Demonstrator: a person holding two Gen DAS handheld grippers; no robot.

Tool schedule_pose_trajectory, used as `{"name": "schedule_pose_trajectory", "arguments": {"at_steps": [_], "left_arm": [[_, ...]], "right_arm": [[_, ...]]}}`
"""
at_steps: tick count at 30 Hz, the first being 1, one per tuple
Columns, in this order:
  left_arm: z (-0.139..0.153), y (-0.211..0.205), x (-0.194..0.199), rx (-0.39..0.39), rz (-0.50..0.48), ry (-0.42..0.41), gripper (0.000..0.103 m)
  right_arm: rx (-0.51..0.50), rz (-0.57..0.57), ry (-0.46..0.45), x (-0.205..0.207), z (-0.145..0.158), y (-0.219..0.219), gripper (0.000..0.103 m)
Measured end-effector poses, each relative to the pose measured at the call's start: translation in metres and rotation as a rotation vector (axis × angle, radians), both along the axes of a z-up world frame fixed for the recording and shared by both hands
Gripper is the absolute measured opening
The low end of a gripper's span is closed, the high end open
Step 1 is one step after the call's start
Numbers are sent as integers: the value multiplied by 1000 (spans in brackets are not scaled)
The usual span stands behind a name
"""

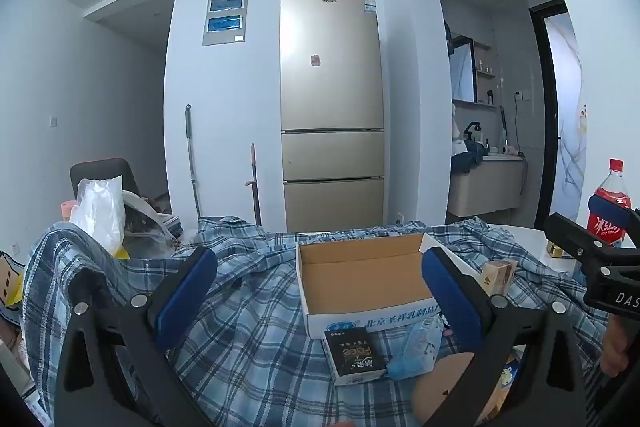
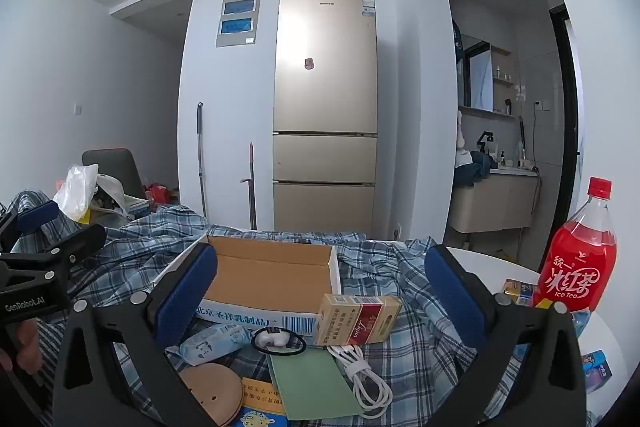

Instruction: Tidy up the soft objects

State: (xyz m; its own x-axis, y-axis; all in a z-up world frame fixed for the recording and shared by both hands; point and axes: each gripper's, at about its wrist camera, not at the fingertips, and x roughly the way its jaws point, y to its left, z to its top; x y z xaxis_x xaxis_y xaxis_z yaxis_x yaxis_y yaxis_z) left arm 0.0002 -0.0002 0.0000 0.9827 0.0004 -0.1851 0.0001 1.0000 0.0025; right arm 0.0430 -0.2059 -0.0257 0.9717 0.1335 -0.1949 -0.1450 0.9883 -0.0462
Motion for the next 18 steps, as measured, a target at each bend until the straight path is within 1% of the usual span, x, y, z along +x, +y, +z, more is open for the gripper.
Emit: {"name": "schedule_pose_trajectory", "arguments": {"at_steps": [4, 5, 12, 15, 18], "left_arm": [[0, 1, -1, -2, -14, 4, 103], [0, 0, 1, -4, -17, 3, 103], [2, 1, 1, 1, -16, 5, 103], [0, -2, -1, 12, -18, -8, 103], [3, -7, -11, 28, -25, -36, 103]], "right_arm": [[1, 1, -4, 4, -1, 1, 103], [5, 1, -24, -1, 0, 0, 103], [4, 2, -27, -2, 0, 0, 103], [5, 1, -28, 0, 0, 0, 103], [6, 2, -29, -1, 0, 0, 103]]}}
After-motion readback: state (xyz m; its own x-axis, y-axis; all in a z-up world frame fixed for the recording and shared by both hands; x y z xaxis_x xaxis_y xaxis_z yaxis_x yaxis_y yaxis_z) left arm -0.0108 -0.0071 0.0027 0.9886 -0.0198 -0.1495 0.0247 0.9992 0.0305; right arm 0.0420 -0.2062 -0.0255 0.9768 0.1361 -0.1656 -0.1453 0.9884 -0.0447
